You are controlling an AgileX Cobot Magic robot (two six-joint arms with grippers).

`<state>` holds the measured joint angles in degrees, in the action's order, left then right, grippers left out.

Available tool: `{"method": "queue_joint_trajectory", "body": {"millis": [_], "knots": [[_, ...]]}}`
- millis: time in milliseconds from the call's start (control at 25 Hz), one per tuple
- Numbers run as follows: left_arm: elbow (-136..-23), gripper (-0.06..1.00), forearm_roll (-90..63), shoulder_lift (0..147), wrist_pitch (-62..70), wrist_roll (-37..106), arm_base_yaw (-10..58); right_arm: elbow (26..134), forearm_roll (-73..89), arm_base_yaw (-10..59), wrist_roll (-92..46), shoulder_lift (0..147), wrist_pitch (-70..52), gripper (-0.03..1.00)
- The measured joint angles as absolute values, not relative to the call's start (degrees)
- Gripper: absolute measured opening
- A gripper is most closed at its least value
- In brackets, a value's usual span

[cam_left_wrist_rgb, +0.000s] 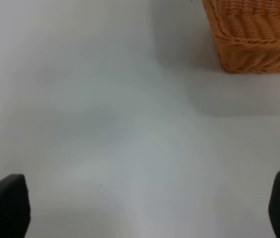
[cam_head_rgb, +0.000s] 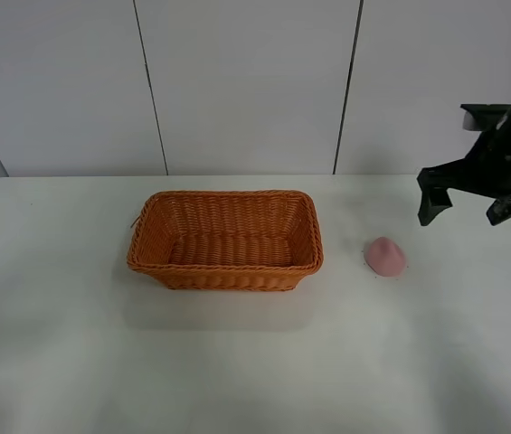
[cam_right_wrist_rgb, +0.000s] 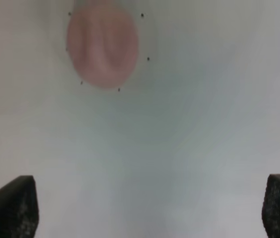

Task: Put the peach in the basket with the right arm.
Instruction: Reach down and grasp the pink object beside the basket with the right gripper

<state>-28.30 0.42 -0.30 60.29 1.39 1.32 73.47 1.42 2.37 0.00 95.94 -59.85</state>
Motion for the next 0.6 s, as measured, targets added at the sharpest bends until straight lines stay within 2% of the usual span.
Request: {"method": "queue_joint_trajectory", "body": {"millis": [240, 600], "knots": [[-28.3, 0.99, 0.4, -0.3, 60.3, 1.4, 1.3, 84.7, 2.8, 3.3, -1.5, 109.4, -61.5, 0.7], [-28.3, 0.99, 0.4, -0.3, 60.3, 1.4, 1.3, 85.9, 2.9, 7.5, -1.4, 113.7, -58.4, 0.7]]}}
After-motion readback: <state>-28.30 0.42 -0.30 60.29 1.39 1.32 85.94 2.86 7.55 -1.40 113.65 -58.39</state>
